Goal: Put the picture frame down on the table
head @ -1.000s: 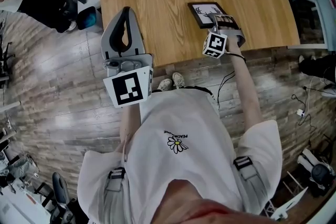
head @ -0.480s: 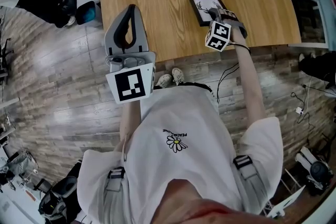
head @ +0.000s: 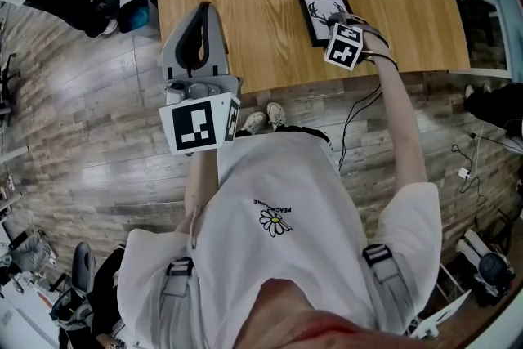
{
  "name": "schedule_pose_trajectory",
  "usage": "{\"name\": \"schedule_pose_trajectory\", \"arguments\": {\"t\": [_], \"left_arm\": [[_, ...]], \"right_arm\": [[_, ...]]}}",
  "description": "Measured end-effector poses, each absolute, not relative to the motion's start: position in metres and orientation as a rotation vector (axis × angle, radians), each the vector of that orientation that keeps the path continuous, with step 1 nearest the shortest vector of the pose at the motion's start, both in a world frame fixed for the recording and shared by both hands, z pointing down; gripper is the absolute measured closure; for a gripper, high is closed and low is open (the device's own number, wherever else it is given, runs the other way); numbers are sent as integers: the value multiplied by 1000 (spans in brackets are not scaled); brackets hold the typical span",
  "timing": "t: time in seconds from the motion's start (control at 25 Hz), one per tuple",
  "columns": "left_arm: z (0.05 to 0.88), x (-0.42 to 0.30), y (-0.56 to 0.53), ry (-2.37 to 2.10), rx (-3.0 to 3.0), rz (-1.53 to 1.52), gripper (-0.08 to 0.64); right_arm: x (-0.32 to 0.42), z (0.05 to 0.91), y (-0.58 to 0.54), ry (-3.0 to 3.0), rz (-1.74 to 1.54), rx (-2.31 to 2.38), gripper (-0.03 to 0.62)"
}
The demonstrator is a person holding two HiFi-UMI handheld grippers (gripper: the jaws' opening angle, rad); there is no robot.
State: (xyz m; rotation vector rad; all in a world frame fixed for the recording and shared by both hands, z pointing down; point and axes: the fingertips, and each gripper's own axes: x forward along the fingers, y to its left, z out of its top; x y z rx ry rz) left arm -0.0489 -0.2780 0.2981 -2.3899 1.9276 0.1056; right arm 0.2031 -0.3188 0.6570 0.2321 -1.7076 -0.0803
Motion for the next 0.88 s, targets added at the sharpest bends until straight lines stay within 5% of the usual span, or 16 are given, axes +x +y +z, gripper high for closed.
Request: {"name": "schedule_pose_trajectory", "arguments": {"t": [0.88], "left_arm": [[305,-42,-271,1915,-2389,25,545]], "right_arm": [[199,683,-308,-1693,-28,93,212]]}}
